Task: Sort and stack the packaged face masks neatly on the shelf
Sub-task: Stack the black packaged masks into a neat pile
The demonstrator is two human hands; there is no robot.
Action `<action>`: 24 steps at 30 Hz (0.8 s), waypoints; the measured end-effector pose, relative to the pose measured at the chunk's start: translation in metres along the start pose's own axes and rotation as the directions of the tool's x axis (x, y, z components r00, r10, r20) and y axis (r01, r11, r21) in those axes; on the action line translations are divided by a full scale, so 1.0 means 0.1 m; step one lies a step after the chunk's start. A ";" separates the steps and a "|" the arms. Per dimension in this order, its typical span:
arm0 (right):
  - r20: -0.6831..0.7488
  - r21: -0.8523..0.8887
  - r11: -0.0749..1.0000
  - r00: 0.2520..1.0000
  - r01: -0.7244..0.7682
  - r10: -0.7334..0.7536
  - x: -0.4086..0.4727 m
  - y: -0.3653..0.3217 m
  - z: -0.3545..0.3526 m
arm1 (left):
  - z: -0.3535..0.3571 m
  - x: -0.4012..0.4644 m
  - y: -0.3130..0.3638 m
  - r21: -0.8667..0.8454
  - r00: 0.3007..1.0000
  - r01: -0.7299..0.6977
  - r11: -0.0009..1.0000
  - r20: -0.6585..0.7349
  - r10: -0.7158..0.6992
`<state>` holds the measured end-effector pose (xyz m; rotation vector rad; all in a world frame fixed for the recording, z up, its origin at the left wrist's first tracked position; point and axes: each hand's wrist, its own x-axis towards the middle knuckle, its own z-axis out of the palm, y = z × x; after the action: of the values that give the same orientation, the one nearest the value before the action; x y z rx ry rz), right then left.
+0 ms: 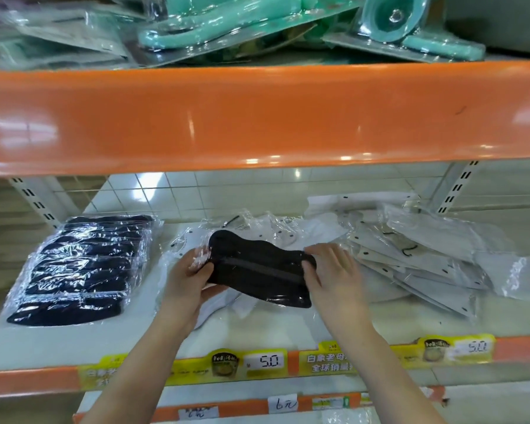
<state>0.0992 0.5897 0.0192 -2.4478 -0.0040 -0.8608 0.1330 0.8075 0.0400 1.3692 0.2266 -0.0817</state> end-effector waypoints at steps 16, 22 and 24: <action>0.142 -0.150 0.938 0.945 0.314 -0.293 -0.08 -0.57 0.45 | -0.64 0.07 0.00 0.835 0.759 -0.495 0.240 0.280 0.588; 0.026 -0.017 0.948 0.948 0.318 -0.318 0.05 -1.00 0.69 | -0.98 0.16 0.09 0.764 0.527 -0.637 -0.100 0.527 0.666; 0.003 0.032 0.938 0.939 0.345 -0.345 0.05 -1.20 0.79 | -1.14 0.20 0.17 0.793 0.497 -0.598 -0.112 0.477 0.725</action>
<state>0.1280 0.7300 0.0293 -2.4597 -0.4599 -0.9880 0.1428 0.9241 0.0315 2.5502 -0.6297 0.9526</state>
